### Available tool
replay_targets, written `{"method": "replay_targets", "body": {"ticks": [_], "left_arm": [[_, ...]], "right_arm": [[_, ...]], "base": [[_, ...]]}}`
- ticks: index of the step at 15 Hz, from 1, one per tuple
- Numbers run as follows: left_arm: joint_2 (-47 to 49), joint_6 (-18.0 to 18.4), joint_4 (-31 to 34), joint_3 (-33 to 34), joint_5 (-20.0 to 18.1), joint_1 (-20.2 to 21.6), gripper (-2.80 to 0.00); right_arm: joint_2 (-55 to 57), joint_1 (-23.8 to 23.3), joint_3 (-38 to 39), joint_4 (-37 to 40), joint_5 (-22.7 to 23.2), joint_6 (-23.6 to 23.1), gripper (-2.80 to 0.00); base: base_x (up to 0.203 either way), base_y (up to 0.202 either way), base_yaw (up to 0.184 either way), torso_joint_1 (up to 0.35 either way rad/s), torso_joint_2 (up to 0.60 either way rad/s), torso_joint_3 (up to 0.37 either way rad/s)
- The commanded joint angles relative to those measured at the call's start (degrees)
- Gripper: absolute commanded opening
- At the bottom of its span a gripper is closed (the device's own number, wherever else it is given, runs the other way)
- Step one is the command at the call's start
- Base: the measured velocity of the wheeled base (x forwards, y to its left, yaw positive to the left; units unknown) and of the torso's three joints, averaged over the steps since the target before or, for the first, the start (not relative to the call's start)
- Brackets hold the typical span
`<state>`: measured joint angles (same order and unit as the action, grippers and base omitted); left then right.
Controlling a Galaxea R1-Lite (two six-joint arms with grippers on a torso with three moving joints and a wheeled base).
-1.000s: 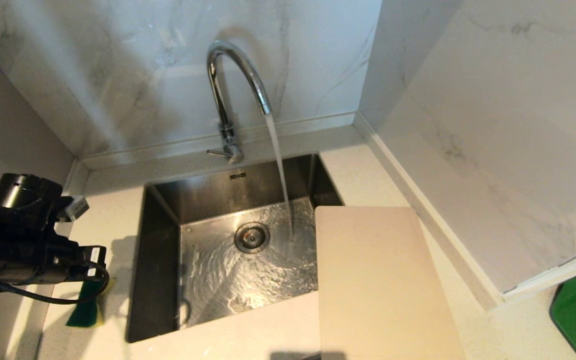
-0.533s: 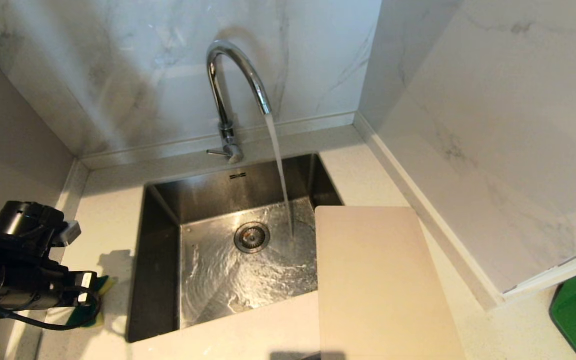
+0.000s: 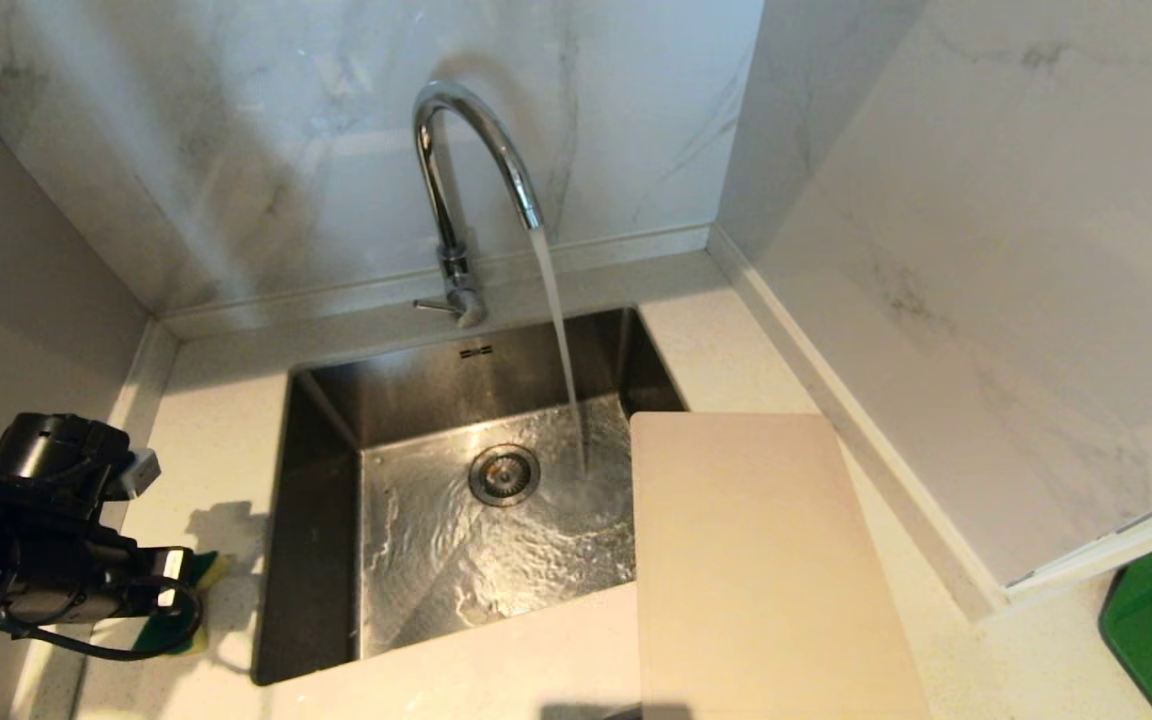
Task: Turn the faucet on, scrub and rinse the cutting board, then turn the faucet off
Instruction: Pick up the cleaning cloth
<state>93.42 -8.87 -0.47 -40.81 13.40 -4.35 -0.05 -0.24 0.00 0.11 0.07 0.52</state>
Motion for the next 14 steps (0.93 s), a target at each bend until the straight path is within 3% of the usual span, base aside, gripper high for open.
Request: {"method": "replay_targets", "body": {"ticks": [1, 14], "left_arm": [[0.2, -0.2, -0.4, -0.1, 0.1, 0.1, 0.0], [4.6, -0.2, -2.6, -0.2, -6.1, 4.9, 0.0]], "right_arm": [[0.0, 0.0, 0.0, 0.0, 0.0, 0.0, -2.8], [0.0, 0.0, 0.0, 0.0, 0.0, 0.0, -2.8]], "base": [[0.0, 0.0, 0.0, 0.0, 0.0, 0.0], [0.0, 0.0, 0.0, 0.0, 0.0, 0.0]]}}
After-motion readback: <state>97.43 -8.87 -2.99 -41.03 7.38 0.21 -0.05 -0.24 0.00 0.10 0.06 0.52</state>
